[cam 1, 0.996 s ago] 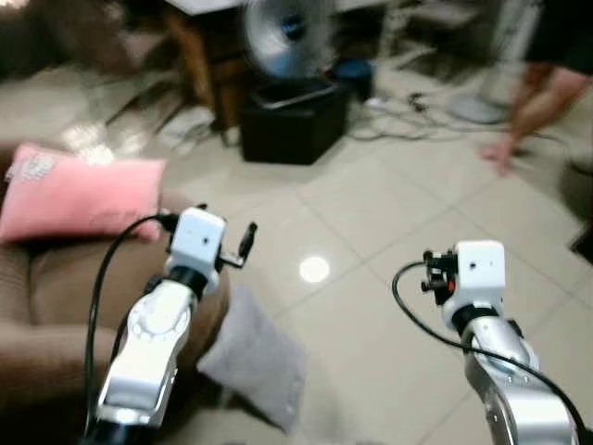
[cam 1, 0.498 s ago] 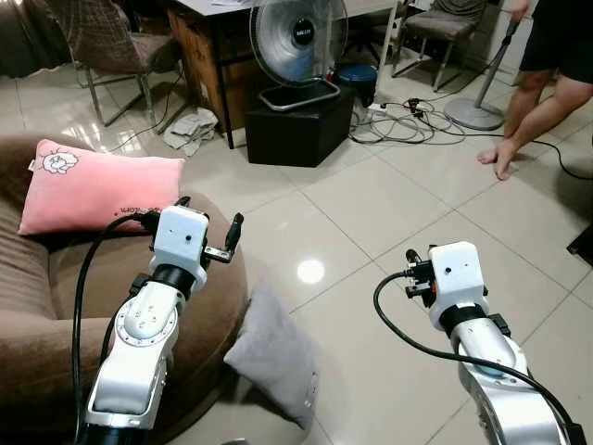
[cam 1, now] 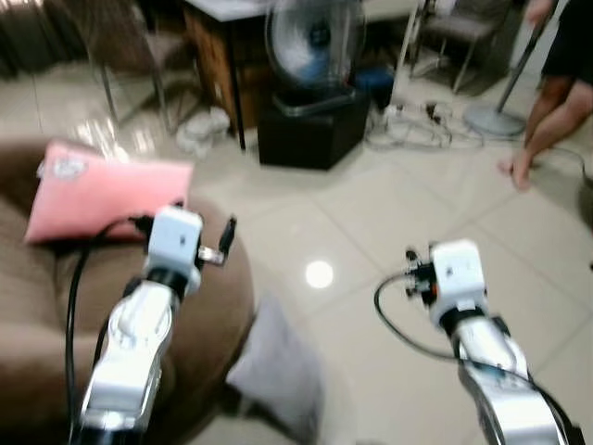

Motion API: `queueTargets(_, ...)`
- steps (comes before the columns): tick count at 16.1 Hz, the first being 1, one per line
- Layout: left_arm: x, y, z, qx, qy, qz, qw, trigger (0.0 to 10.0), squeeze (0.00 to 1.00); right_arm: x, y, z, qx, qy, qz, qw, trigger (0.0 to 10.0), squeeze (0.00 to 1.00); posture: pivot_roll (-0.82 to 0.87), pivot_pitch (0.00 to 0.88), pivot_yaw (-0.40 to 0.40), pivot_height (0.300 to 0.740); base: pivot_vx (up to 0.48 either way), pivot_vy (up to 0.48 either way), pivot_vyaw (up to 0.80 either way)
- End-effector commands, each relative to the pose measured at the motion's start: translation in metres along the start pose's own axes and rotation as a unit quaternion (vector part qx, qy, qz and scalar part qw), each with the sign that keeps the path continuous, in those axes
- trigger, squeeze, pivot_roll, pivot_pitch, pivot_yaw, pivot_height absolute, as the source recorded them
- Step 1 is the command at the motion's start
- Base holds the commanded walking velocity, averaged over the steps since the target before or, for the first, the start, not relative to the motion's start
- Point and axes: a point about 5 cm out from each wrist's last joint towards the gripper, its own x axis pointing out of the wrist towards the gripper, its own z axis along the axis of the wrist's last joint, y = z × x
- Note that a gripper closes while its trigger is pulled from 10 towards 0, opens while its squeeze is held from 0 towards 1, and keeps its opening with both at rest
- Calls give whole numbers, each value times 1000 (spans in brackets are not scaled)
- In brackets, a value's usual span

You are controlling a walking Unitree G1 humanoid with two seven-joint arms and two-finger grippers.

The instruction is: Move the pillow to the sofa from floor

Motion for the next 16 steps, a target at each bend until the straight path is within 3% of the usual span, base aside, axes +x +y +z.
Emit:
queueTargets(1, 1, -7, 2, -1, -3, -13, 1000, 10000, 0, -1, -4, -3, -14, 5, 3, 1000, 10000, 0, -83, 0, 21, 740, 334, 0, 0)
queueTargets(3, 2, -6, 1, -5, -1, -8, 1000, 10000, 0, -1, -3, -3, -25, 5, 11, 1000, 10000, 0, -83, 0, 20, 740, 167, 0, 334)
queueTargets(8, -1, -10, -3, -20, 2, -43, 999, 10000, 0, -2, 0, -10, 5, 28, 13, 1000, 10000, 0, -83, 2, 23, 735, 0, 0, 0)
queueTargets(11, -8, -10, -11, -13, 13, -62, 998, 10000, 0, -5, 9, -12, 27, 27, 31, 999, 10000, 0, -82, 6, 23, 710, 0, 0, 0)
queueTargets(16, -7, -10, -12, -24, 12, -65, 998, 10000, 0, -5, 9, -10, 40, 25, 32, 998, 10000, 0, -81, 9, 23, 660, 0, 0, 0)
